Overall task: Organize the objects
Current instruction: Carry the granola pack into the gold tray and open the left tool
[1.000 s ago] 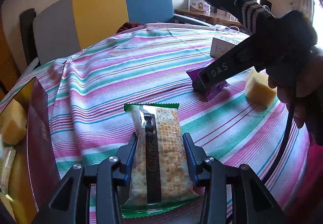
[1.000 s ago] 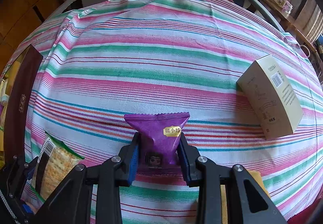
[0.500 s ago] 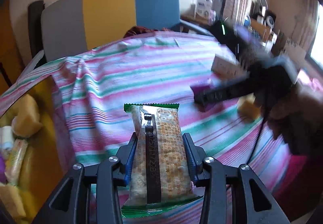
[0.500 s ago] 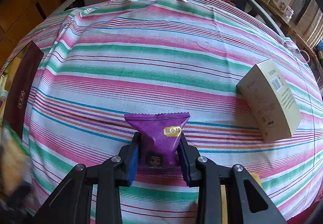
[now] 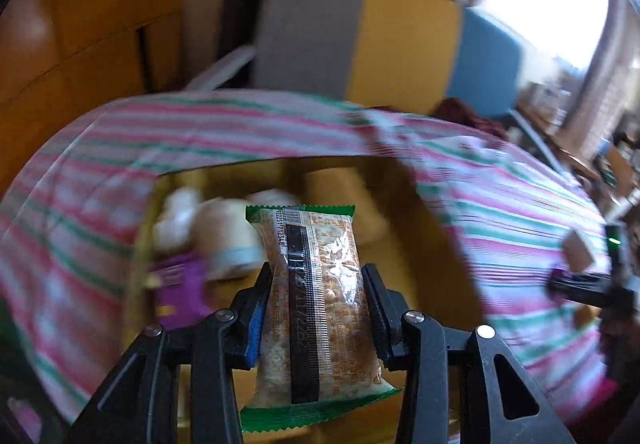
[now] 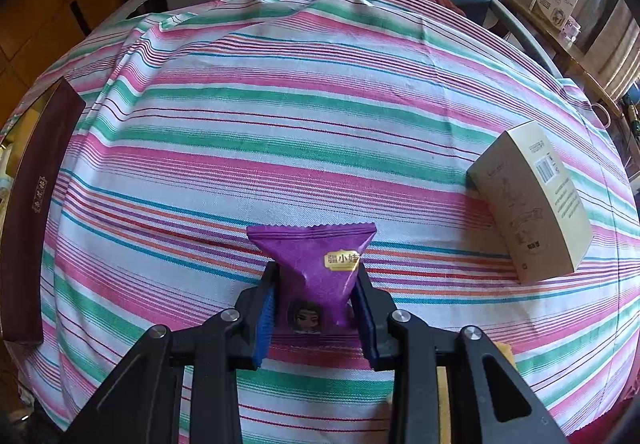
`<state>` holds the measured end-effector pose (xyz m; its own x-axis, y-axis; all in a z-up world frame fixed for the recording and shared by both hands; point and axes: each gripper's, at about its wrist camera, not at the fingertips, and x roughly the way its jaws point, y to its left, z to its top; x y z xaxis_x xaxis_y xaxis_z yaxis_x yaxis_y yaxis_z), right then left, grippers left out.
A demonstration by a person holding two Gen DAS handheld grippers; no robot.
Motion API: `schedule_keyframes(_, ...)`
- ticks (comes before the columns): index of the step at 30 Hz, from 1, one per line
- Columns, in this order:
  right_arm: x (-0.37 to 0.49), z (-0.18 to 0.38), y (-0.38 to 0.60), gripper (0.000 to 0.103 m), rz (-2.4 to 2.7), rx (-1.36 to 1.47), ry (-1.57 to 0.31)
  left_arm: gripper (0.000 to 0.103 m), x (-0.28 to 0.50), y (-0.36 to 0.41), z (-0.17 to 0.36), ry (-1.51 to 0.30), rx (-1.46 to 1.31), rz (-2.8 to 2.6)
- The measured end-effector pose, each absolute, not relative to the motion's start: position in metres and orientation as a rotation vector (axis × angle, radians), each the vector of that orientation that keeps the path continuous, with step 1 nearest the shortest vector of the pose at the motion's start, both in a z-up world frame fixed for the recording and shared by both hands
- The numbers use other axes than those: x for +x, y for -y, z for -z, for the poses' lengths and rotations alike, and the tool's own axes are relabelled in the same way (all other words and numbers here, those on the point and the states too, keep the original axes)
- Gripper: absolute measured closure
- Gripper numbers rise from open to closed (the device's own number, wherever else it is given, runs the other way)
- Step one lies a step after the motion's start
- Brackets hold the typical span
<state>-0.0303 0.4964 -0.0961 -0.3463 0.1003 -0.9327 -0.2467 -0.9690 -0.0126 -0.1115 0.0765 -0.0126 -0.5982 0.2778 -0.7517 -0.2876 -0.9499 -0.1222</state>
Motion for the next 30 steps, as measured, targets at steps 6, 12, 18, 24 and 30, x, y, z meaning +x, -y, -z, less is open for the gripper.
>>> schedule_keyframes(6, -0.031, 0.096, -0.497, 0.069, -2.409, -1.655, -0.191, 0.06, -0.13, -0.052, 0.033, -0.02, -1.3, -2.622)
schedule_keyframes(12, -0.031, 0.096, -0.497, 0.069, -2.409, -1.655, -0.192, 0.06, -0.143, -0.05, 0.054, -0.021, -1.385, -2.614)
schedule_keyframes(18, -0.031, 0.096, -0.497, 0.069, -2.409, -1.654, -0.192, 0.052, -0.14, -0.045, 0.058, -0.032, -1.403, -2.626)
schedule_keyframes(24, -0.032, 0.097, -0.498, 0.069, -2.406, -1.651, -0.189, 0.047, -0.128, -0.038, 0.043, -0.056, -1.338, -2.674)
schedule_keyframes(30, -0.036, 0.082, -0.494, 0.069, -2.408, -1.637, -0.272, 0.046, -0.1, -0.018, 0.022, 0.001, -1.249, -2.744)
